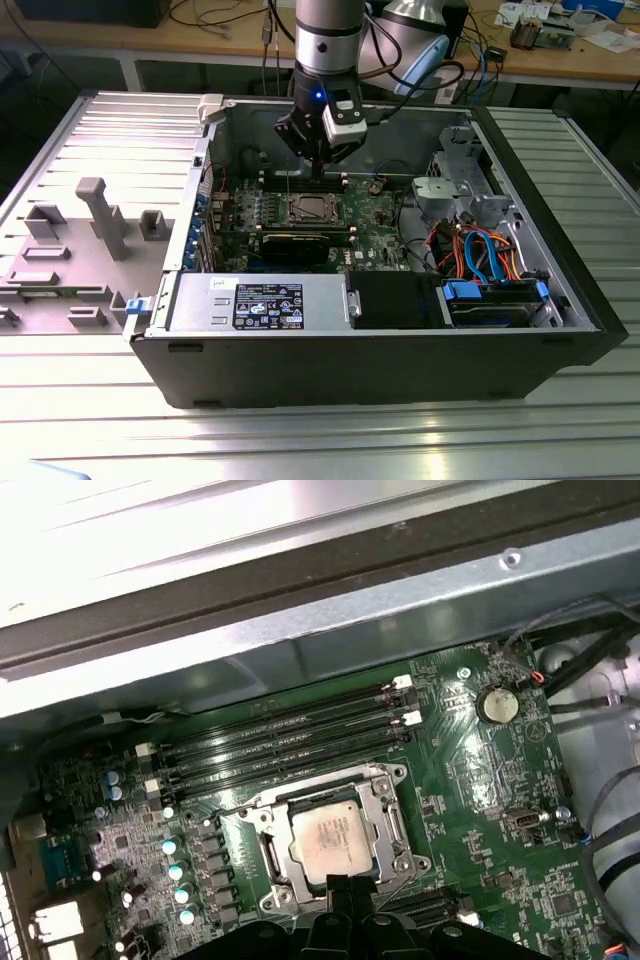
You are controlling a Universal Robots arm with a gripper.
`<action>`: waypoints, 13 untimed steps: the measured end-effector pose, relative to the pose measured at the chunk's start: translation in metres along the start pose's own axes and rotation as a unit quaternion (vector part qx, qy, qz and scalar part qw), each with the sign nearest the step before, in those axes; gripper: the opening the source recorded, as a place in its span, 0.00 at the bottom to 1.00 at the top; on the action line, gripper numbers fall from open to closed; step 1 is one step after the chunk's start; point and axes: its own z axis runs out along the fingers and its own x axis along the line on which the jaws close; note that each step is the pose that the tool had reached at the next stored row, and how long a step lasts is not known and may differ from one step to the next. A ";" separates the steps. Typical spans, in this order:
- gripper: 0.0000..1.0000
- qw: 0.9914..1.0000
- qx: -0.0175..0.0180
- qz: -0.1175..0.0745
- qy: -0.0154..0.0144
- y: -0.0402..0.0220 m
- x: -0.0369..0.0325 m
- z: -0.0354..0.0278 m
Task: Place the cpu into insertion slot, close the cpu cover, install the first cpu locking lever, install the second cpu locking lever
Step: 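Install the first cpu locking lever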
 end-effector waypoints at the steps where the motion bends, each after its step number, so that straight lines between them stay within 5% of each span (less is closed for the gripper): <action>1: 0.11 1.000 0.000 -0.011 0.000 0.0000 0.0000 0.0001; 7: 0.11 0.998 -0.001 -0.058 -0.001 0.0000 0.0000 0.0003; 13: 0.11 0.998 -0.001 -0.064 -0.001 -0.0003 0.0015 0.0003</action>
